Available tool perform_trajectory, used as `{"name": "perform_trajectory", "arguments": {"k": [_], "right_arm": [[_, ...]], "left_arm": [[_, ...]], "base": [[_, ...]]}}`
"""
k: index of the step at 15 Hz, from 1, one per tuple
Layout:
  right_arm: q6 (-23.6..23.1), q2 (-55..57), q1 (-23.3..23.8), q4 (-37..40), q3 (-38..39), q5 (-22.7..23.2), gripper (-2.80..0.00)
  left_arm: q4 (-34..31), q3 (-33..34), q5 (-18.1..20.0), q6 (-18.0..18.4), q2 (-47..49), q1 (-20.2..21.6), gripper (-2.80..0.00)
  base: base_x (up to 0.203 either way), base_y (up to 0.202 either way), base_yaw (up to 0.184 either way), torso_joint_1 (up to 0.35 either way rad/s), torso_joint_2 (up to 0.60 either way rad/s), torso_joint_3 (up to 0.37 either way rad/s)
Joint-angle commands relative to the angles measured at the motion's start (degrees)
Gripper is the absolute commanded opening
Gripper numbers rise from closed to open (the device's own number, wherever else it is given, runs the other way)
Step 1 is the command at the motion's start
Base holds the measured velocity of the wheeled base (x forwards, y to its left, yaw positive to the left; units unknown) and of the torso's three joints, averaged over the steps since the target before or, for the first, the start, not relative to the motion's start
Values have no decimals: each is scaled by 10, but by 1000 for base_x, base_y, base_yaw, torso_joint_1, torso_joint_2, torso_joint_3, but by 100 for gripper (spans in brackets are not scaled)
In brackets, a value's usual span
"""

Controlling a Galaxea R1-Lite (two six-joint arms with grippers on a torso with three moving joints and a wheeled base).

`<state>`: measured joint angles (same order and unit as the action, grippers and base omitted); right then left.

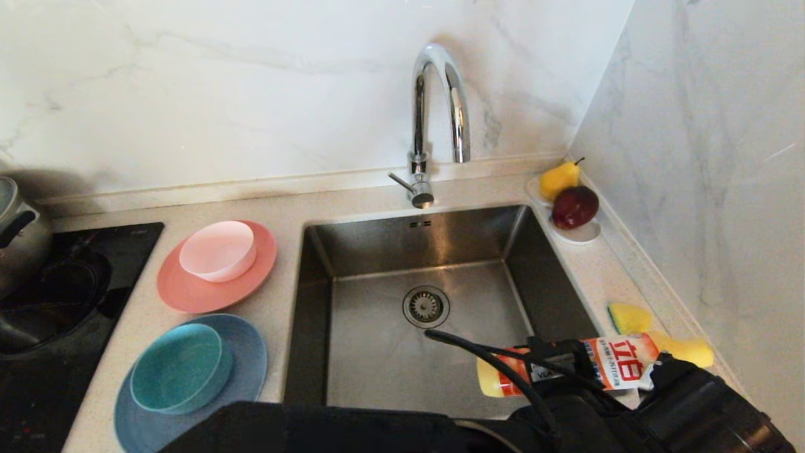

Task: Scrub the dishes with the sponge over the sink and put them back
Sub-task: Squeeze it onto the sponge

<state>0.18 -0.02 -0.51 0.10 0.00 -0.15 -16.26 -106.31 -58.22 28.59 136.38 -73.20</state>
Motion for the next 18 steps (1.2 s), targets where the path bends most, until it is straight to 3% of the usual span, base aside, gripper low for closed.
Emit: {"name": "perform_trajectory", "arguments": {"k": [1,3,6,18], "right_arm": [[0,-1,0,0,0,0,-280],[0,-1,0,0,0,0,-280],[0,-1,0,0,0,1,-280],[0,-1,0,0,0,0,-280]], "left_arm": [[-6,-7,-32,17,26,3,-280],[-13,-39,-58,34,48,5,-280],[-7,-46,-64,59,61,4,-280],[18,-48,-64,63,94,4,-280]], "base": [[0,0,0,0,0,0],[0,0,0,0,0,0],[0,0,0,0,0,0],[0,0,0,0,0,0]]}}
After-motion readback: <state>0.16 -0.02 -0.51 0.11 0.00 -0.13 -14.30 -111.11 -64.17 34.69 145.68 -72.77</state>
